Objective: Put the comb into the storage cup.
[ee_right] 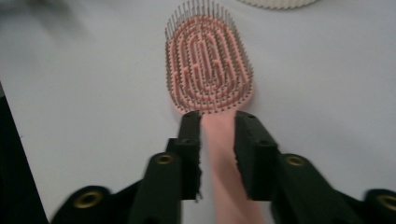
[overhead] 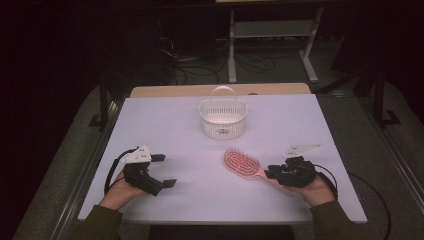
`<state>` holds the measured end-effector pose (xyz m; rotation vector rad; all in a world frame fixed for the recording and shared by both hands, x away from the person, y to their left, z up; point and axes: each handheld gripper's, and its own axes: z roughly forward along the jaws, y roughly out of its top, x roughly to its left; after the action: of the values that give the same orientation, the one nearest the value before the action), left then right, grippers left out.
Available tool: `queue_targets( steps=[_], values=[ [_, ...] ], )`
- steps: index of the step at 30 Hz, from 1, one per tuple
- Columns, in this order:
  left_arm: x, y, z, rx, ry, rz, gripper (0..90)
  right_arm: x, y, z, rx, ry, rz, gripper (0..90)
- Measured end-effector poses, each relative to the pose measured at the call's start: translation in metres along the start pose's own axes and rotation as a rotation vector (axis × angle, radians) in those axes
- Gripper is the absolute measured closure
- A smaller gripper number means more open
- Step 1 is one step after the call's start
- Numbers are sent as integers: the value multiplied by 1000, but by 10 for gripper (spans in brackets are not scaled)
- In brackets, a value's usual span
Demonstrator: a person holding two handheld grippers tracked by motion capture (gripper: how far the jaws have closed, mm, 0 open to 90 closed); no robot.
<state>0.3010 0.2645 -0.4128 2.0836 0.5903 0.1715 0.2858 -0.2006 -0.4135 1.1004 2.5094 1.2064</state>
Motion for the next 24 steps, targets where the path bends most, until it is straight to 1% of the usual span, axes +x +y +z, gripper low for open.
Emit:
queue_targets(
  steps=[2, 4, 6, 9, 10, 12, 13, 16, 18, 24],
  values=[
    [0, 0, 0, 1, -1, 2, 0, -3, -1, -4, -15, -16, 13, 558],
    [0, 0, 0, 1, -1, 2, 0, -6, -3, -7, -30, -48, 25, 451],
    [0, 0, 0, 1, -2, 3, 0, -9, -5, -8, -44, -69, 42, 350],
    [0, 0, 0, 3, -2, 5, 0, -13, -7, -9, -61, -87, 70, 195],
    [0, 0, 0, 4, -2, 5, 0, -15, -8, -9, -63, -91, 73, 139],
    [0, 0, 0, 5, -2, 6, 0, -16, -9, -8, -69, -113, 77, 68],
    [0, 0, 0, 5, -2, 6, 0, -16, -9, -7, -76, -119, 76, 13],
    [0, 0, 0, 4, -2, 6, 0, -17, -9, -7, -88, -121, 85, 0],
    [0, 0, 1, 4, -1, 6, 0, -16, -9, -9, -118, -124, 78, 0],
    [0, 0, 1, 1, -4, 4, 0, -16, -9, -9, -119, -120, 70, 0]
  ],
)
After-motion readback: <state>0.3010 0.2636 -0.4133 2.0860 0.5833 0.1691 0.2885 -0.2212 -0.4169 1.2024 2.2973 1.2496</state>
